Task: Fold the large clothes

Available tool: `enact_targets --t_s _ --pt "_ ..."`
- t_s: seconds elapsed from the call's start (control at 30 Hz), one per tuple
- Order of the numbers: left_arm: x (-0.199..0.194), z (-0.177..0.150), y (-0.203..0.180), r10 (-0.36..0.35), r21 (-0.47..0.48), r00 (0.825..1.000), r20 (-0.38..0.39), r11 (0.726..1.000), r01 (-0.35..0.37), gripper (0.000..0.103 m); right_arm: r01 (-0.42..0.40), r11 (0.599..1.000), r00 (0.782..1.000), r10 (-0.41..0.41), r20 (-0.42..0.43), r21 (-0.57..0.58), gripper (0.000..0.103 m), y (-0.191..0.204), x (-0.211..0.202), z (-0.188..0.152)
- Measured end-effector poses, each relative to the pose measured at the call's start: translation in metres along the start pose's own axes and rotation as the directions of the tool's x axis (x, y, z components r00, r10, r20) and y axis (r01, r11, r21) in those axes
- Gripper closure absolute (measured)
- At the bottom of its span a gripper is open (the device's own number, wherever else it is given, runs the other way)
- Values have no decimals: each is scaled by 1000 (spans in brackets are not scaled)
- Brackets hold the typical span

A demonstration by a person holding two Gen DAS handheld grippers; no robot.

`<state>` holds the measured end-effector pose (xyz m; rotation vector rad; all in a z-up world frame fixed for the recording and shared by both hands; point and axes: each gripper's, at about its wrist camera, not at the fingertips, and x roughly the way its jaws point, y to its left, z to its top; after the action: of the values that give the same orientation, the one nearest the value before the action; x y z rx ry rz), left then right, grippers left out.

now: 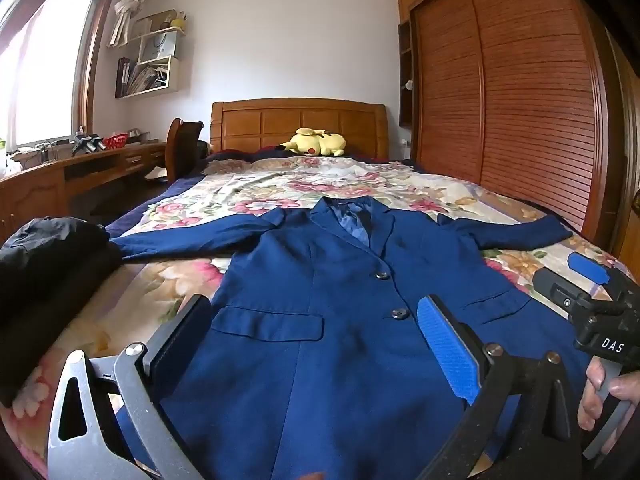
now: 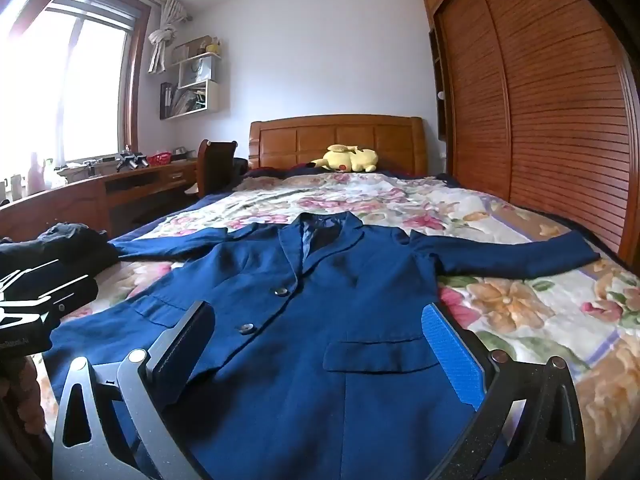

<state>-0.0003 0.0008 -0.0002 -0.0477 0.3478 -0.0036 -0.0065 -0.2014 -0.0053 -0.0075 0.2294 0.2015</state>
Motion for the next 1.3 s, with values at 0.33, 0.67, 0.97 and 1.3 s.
enact_targets --t_s 0.33,0.67,0.97,1.3 --pt "-3 0 -2 9 15 1000 2 1000 -9 0 -2 1000 1000 2 5 -6 0 -1 0 0" --pt "-7 1 -1 14 29 1000 6 999 -14 0 2 1000 1000 -2 9 -7 0 0 -1 0" --pt "-8 1 -1 15 33 1000 1 999 -15 0 3 1000 1000 -3 10 -10 0 0 -1 0" --pt "-9 1 -1 16 36 1000 3 999 -16 0 4 1000 1000 -4 9 -8 0 -1 -1 1"
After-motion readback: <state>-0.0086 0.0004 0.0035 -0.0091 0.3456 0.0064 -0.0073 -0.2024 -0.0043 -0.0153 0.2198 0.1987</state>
